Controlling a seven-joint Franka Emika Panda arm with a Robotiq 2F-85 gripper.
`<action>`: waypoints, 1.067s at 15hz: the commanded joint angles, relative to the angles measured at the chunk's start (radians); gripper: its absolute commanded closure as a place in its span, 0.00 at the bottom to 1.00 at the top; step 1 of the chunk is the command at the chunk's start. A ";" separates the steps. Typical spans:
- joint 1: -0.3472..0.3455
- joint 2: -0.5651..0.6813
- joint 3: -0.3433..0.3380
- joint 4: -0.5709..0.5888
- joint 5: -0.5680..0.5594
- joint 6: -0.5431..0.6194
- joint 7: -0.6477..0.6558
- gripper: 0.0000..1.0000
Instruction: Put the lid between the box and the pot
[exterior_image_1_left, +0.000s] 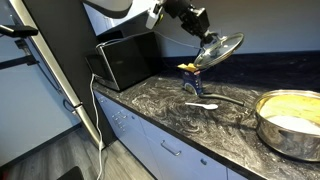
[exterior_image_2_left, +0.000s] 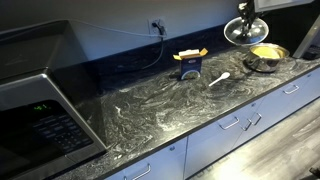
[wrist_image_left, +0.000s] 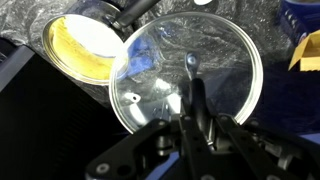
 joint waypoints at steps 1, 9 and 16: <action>0.029 0.129 -0.041 0.149 -0.025 0.011 0.043 0.96; 0.036 0.363 -0.110 0.338 0.095 0.032 -0.030 0.96; 0.016 0.481 -0.111 0.388 0.312 0.019 -0.154 0.96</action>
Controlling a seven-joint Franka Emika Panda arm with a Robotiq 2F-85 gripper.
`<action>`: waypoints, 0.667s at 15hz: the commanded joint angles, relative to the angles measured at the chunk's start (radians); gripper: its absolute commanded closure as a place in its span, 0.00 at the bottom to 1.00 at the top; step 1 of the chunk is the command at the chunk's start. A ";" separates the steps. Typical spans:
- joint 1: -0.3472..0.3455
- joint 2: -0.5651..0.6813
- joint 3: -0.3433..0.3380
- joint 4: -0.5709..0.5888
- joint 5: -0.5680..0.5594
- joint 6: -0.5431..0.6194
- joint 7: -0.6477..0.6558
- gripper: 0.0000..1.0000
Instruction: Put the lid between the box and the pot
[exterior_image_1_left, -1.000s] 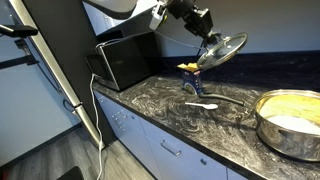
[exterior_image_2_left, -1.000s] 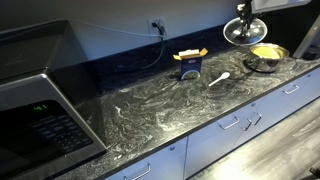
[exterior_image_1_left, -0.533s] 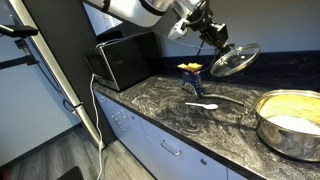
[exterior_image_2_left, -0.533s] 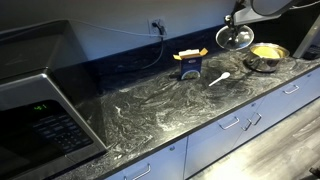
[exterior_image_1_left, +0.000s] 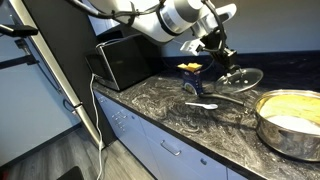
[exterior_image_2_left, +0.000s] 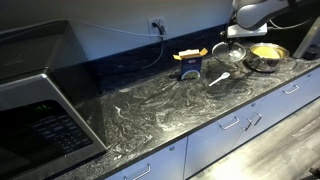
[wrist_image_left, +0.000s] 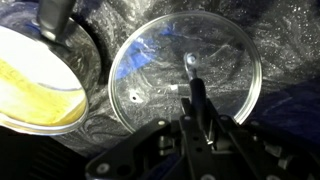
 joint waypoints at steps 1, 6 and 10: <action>-0.003 0.047 -0.007 0.048 0.085 -0.010 -0.060 0.96; -0.002 0.086 -0.012 0.057 0.152 -0.013 -0.098 0.96; -0.002 0.105 -0.015 0.072 0.179 -0.012 -0.100 0.96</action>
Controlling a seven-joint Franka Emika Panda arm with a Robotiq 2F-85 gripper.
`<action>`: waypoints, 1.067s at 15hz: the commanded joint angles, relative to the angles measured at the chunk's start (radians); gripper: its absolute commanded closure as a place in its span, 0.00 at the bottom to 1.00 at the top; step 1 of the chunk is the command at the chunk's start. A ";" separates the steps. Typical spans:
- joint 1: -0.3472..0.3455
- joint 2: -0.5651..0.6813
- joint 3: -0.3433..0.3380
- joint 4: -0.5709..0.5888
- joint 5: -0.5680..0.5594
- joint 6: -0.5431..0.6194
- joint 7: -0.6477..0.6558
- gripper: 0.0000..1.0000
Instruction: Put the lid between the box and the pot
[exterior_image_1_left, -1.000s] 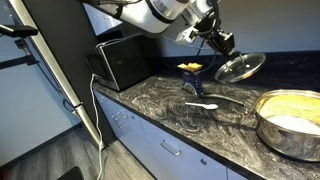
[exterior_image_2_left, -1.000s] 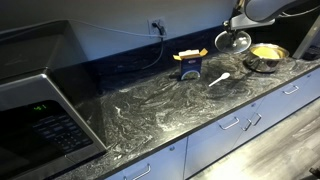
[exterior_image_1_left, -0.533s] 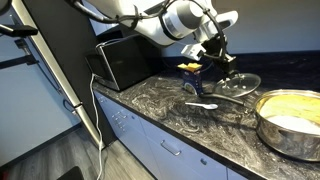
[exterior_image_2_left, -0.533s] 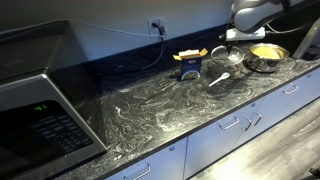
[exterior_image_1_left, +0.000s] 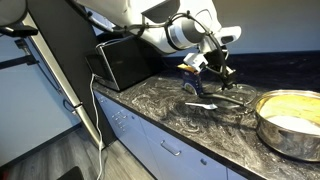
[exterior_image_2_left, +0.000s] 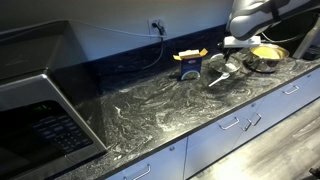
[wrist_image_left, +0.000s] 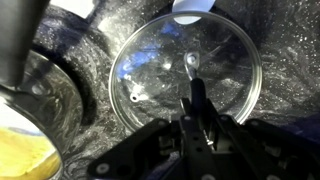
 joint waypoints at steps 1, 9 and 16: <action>0.002 0.017 -0.011 0.050 0.046 -0.015 -0.031 0.96; -0.027 0.057 -0.017 0.167 0.112 -0.059 -0.021 0.96; -0.037 0.148 -0.017 0.289 0.121 -0.119 -0.015 0.96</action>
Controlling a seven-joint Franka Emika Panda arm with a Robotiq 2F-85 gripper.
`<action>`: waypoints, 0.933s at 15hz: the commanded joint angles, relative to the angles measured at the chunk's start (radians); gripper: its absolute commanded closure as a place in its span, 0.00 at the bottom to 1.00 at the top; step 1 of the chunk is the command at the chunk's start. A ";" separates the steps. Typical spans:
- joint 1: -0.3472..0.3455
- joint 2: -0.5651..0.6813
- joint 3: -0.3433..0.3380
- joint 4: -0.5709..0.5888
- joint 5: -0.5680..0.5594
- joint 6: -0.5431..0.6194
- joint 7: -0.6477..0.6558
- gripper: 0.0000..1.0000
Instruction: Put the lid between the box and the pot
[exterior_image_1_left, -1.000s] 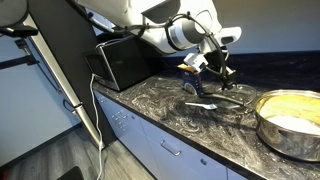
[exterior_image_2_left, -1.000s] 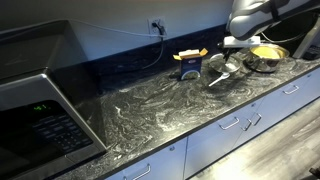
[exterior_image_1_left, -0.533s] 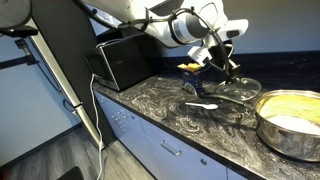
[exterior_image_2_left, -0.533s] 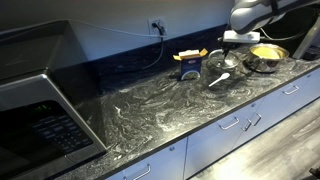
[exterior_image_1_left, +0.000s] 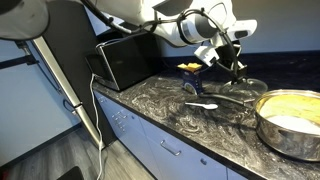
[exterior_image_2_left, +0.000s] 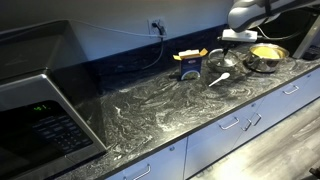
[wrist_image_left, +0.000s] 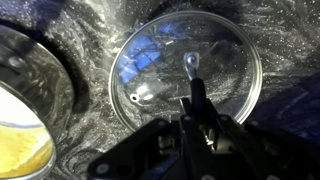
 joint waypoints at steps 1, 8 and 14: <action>0.002 0.054 -0.011 0.102 0.024 -0.061 -0.013 0.96; 0.001 0.104 -0.008 0.159 0.029 -0.121 -0.007 0.96; -0.001 0.131 -0.005 0.198 0.030 -0.170 -0.004 0.94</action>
